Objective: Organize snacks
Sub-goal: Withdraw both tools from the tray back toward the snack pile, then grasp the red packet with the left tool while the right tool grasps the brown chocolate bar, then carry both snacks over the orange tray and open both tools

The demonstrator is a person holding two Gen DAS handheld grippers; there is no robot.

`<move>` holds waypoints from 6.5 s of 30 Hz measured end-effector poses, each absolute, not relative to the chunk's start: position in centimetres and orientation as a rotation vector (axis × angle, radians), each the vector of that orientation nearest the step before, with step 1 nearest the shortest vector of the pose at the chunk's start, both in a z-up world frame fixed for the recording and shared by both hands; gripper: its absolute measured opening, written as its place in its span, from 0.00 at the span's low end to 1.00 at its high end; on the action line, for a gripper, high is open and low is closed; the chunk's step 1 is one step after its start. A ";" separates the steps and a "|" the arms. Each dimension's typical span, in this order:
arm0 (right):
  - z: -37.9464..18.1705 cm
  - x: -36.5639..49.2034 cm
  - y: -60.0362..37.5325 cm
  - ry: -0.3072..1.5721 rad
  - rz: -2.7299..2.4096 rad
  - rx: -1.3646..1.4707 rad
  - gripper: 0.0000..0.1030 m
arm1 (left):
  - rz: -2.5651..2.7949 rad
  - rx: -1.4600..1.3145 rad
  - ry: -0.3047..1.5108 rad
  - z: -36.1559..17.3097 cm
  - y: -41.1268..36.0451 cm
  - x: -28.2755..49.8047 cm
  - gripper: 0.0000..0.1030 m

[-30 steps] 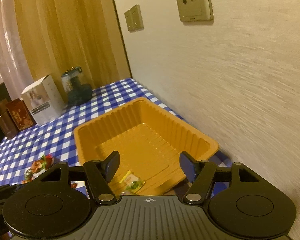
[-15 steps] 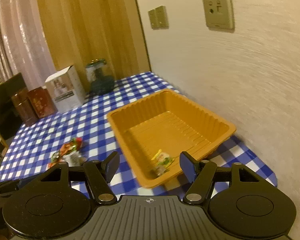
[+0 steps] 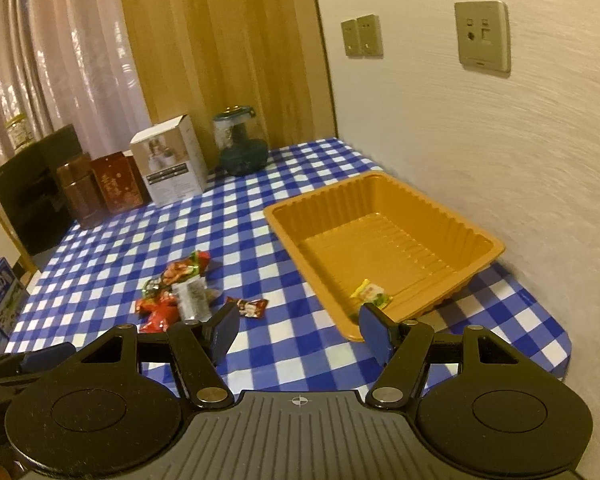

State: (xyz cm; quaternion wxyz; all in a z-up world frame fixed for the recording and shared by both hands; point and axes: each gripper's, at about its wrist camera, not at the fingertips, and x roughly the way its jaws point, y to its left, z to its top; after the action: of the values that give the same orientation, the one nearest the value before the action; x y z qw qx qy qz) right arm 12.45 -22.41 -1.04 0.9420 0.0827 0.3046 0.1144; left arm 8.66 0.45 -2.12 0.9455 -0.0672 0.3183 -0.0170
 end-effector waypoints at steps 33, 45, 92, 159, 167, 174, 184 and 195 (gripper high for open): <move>-9.3 18.3 -17.0 0.711 0.337 0.102 0.64 | -0.011 -0.091 0.730 -8.5 5.1 16.8 0.65; -11.4 22.5 -15.8 0.713 0.362 0.070 0.64 | -0.049 -0.081 0.757 -11.3 5.0 22.3 0.38; -9.3 19.1 -14.3 0.688 0.335 0.021 0.40 | -0.063 -0.149 0.724 -7.3 4.3 13.8 0.26; -7.1 14.0 -18.8 0.679 0.297 0.094 0.40 | -0.016 -0.236 0.765 -8.6 1.6 8.5 0.27; -5.6 13.7 -20.3 0.643 0.278 0.114 0.40 | -0.045 -0.228 0.727 -6.9 0.2 9.4 0.27; -4.7 13.6 -21.8 0.618 0.256 0.130 0.40 | -0.076 -0.212 0.714 -5.9 -1.5 10.2 0.27; -3.2 14.6 -25.0 0.573 0.200 0.146 0.40 | -0.153 -0.192 0.692 -4.5 -4.8 12.4 0.27; -3.2 18.8 -30.5 0.561 0.106 0.156 0.40 | -0.287 -0.164 0.669 -3.5 -10.0 18.0 0.27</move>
State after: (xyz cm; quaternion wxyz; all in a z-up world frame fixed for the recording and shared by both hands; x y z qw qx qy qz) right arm 18.84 -30.49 -3.21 0.9565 0.0767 0.2766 0.0523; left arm 17.96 -10.01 -3.47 0.9312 -0.0800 0.3269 -0.1402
